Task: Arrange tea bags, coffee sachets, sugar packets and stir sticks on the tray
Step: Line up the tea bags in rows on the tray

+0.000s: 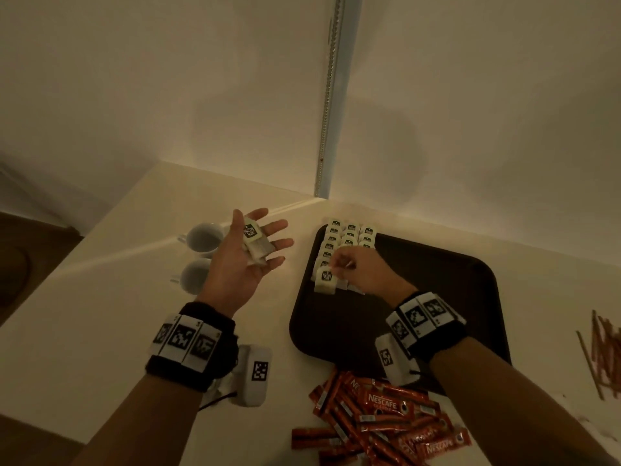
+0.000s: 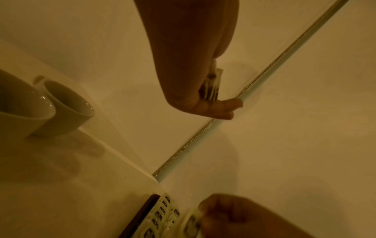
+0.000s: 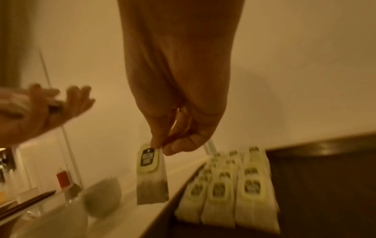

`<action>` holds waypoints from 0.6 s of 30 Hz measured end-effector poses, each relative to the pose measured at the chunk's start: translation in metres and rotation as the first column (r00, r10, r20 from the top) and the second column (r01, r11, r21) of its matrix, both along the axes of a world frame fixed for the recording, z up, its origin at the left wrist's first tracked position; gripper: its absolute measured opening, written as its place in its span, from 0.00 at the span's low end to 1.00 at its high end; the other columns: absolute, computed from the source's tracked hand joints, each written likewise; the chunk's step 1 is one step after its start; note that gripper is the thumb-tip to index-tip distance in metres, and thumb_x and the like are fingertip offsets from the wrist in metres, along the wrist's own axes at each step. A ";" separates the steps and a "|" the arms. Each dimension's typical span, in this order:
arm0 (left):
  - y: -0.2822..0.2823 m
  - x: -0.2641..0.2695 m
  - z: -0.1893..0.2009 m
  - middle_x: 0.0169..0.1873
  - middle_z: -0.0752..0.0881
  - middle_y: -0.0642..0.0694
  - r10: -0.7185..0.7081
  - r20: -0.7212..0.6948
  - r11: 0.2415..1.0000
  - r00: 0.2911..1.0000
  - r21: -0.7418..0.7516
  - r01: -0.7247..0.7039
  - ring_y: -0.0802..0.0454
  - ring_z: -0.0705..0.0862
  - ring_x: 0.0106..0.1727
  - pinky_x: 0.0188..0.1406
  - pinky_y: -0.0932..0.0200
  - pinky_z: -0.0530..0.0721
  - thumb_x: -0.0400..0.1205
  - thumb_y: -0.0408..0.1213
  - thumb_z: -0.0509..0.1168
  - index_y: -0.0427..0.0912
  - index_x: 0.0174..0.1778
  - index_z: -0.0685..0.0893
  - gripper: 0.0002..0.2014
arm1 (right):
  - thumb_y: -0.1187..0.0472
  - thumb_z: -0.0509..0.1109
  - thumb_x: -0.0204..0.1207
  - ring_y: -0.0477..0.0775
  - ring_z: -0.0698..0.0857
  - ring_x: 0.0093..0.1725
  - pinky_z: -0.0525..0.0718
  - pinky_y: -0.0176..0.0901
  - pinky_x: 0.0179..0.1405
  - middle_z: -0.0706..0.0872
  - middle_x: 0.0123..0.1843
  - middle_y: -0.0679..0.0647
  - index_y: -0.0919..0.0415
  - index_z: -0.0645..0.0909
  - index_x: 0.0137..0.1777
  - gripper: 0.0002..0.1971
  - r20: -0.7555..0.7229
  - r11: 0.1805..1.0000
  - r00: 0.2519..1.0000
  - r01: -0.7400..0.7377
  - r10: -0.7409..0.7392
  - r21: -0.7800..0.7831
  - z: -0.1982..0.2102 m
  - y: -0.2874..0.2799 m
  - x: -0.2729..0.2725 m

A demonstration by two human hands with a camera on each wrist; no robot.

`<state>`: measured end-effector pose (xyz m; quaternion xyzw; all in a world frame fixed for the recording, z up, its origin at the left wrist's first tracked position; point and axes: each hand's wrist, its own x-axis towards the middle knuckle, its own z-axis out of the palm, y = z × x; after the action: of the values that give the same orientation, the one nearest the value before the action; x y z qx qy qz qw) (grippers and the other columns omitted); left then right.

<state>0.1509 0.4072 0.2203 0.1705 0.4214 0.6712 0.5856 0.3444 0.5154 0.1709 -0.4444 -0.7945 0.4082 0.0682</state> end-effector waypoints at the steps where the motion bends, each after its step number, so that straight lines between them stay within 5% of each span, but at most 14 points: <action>1: -0.001 -0.001 -0.001 0.48 0.90 0.50 -0.013 -0.039 1.000 0.999 -0.009 0.012 0.51 0.89 0.42 0.29 0.62 0.84 0.86 0.58 0.44 0.51 0.59 0.78 0.22 | 0.66 0.69 0.78 0.44 0.81 0.45 0.79 0.24 0.37 0.86 0.53 0.57 0.65 0.82 0.54 0.07 0.027 0.998 1.000 0.009 -0.007 -0.059 -0.013 0.000 -0.003; 7: 0.000 -0.007 -0.006 0.50 0.90 0.47 -0.026 -0.073 0.998 0.997 -0.055 0.022 0.50 0.89 0.39 0.21 0.63 0.82 0.81 0.62 0.46 0.50 0.62 0.78 0.26 | 0.66 0.71 0.76 0.58 0.86 0.52 0.85 0.47 0.54 0.87 0.53 0.61 0.67 0.83 0.53 0.08 0.073 0.992 0.990 0.125 -0.122 -0.029 -0.059 0.005 -0.019; 11: 0.001 -0.012 -0.011 0.46 0.91 0.46 -0.017 -0.070 0.999 0.997 -0.043 0.014 0.52 0.85 0.28 0.22 0.64 0.80 0.75 0.65 0.49 0.46 0.62 0.77 0.31 | 0.67 0.72 0.75 0.56 0.84 0.53 0.82 0.41 0.52 0.87 0.53 0.61 0.68 0.83 0.49 0.06 0.019 0.968 0.968 0.251 -0.251 0.010 -0.069 0.013 -0.026; 18: 0.002 -0.014 -0.014 0.42 0.91 0.42 -0.025 -0.057 0.997 0.998 -0.073 0.020 0.50 0.84 0.26 0.22 0.64 0.80 0.82 0.63 0.41 0.43 0.60 0.78 0.31 | 0.67 0.72 0.75 0.51 0.83 0.51 0.76 0.34 0.47 0.86 0.52 0.59 0.67 0.84 0.49 0.04 0.072 0.961 0.959 0.271 -0.275 0.055 -0.082 0.021 -0.029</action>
<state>0.1372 0.4096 0.2059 0.1733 0.4602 0.6436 0.5865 0.3153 0.5360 0.0891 -0.5637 -0.7366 0.3594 0.1024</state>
